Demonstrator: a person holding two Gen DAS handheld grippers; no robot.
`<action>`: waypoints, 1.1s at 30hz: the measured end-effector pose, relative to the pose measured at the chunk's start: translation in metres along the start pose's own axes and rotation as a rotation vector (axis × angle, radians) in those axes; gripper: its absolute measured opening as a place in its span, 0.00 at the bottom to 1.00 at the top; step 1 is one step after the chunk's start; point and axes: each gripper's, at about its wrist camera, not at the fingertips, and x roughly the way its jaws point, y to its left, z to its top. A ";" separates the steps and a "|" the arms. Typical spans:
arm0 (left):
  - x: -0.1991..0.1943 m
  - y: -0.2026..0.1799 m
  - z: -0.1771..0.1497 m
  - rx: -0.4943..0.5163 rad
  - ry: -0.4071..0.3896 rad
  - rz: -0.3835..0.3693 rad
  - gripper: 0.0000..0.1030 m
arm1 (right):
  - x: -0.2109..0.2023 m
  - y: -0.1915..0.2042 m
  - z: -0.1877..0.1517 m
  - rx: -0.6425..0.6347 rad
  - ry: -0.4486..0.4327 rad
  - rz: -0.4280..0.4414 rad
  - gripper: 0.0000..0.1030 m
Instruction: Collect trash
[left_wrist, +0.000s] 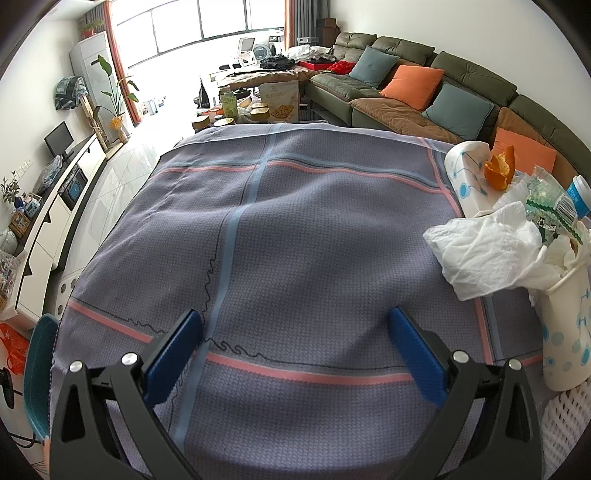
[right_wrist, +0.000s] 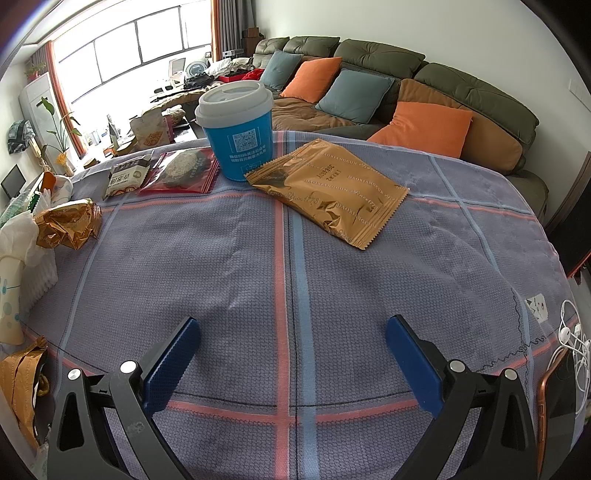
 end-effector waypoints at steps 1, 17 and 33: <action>0.000 0.000 0.000 0.000 0.000 0.000 0.97 | 0.000 0.000 0.000 0.000 0.000 0.000 0.97; 0.000 0.000 0.000 0.000 0.000 0.000 0.97 | 0.000 0.000 0.000 0.001 0.000 -0.001 0.97; -0.060 0.007 -0.022 -0.057 -0.238 0.026 0.97 | -0.116 0.083 -0.038 -0.025 -0.425 0.172 0.96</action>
